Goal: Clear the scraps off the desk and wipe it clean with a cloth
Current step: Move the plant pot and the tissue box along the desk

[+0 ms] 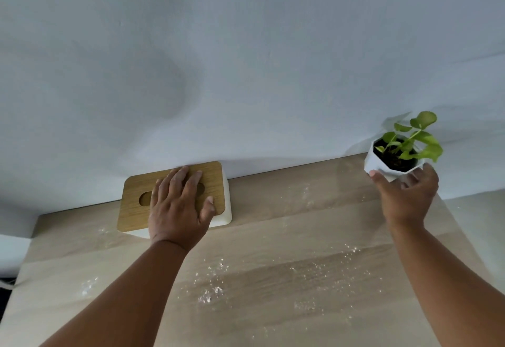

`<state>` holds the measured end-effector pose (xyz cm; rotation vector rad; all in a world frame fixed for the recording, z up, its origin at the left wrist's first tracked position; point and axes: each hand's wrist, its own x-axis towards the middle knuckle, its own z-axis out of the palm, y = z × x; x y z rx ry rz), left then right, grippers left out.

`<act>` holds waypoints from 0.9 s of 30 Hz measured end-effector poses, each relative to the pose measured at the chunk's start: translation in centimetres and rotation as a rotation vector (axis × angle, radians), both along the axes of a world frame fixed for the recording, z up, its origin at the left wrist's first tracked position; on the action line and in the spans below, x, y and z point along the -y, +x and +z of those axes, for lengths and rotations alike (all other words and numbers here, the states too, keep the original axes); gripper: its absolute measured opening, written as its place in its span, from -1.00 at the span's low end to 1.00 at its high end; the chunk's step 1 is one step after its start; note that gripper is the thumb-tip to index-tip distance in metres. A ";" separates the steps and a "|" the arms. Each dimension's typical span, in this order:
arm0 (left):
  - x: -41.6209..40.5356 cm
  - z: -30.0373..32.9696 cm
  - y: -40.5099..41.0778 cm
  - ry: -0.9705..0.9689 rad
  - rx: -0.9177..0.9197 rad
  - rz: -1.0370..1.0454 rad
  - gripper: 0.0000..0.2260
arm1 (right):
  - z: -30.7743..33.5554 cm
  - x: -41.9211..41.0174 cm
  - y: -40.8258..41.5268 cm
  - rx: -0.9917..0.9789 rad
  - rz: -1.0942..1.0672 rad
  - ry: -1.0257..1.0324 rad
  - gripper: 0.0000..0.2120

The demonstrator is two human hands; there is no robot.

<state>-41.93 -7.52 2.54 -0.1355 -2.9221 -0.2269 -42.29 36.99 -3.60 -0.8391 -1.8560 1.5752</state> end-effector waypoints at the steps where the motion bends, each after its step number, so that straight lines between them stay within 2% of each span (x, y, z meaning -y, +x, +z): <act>1: 0.0 0.0 0.0 0.005 0.004 0.001 -0.43 | -0.2 0.4 0.4 0.013 -0.012 0.016 -0.14; 6: 0.1 0.3 0.1 0.020 0.050 -0.003 -0.42 | -0.2 3.1 2.5 0.147 -0.011 0.078 -0.17; 10: 0.2 1.0 0.2 0.079 0.088 -0.009 -0.40 | 1.0 7.3 4.6 0.160 0.101 0.036 -0.16; 14: 1.0 1.7 -0.1 0.262 0.145 -0.061 -0.40 | 2.4 13.0 6.7 0.184 0.270 0.019 -0.25; 17: 2.3 2.5 0.0 0.398 0.169 -0.077 -0.51 | 3.2 18.0 7.5 0.197 0.440 0.005 -0.32; 19: 3.6 2.8 0.2 0.393 0.133 -0.040 -0.56 | 3.4 20.9 7.8 0.217 0.547 -0.006 -0.30; 22: 6.9 3.0 1.1 0.376 0.093 0.055 -0.50 | 3.5 24.9 7.9 0.282 0.723 0.023 -0.20; 27: 12.0 2.4 3.5 0.693 0.132 0.266 -0.30 | 4.2 29.5 7.1 0.286 0.794 0.009 -0.09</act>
